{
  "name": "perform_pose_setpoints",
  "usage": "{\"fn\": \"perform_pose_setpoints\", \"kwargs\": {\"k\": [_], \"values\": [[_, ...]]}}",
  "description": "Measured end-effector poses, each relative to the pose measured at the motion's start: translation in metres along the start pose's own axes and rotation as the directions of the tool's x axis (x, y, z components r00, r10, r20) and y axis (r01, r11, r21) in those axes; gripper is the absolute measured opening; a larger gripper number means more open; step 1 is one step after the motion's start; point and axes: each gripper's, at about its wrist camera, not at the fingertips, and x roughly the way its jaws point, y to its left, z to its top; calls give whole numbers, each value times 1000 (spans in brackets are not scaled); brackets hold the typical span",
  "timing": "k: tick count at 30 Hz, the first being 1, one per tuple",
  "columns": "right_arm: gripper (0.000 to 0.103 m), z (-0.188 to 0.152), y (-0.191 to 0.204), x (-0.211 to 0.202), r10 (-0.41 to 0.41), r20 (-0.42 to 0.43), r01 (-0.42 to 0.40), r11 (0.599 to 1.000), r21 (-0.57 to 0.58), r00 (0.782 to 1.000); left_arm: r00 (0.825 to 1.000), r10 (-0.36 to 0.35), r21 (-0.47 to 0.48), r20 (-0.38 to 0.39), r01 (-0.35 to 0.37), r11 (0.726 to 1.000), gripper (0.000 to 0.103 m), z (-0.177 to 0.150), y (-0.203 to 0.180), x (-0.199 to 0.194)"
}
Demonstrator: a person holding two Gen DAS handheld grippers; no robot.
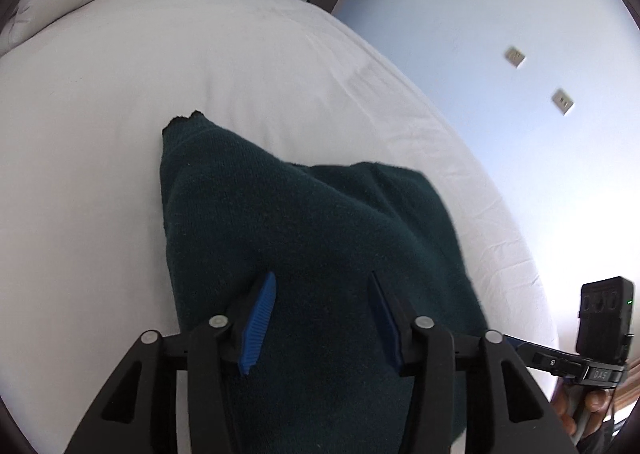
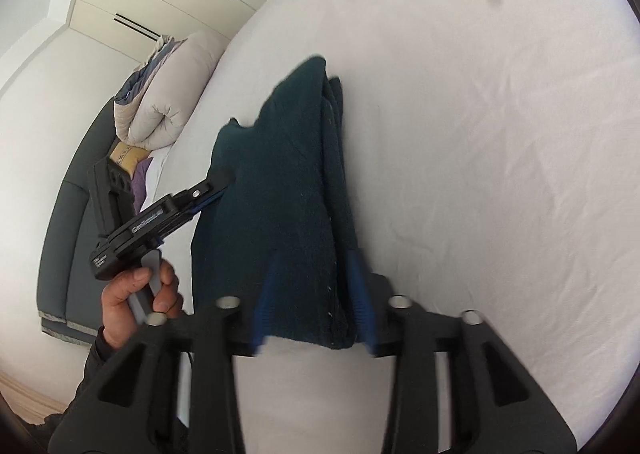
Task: Fold small clothes
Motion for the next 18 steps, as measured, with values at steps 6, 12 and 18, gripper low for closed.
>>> {"fn": "perform_pose_setpoints", "kwargs": {"k": [6,12,18], "values": [[90,34,20,20,-12,12,12,999,-45,1000,996,47,-126,81,-36,991,95,-9,47,-26],[73,67,-3,94,34,-123,-23,996,89,992,994,-99,-275,-51,81,958,92,-32,79,9],[71,96,5,135,3,-232,17,997,82,973,991,-33,-167,-130,11,986,75,-25,54,28]]}}
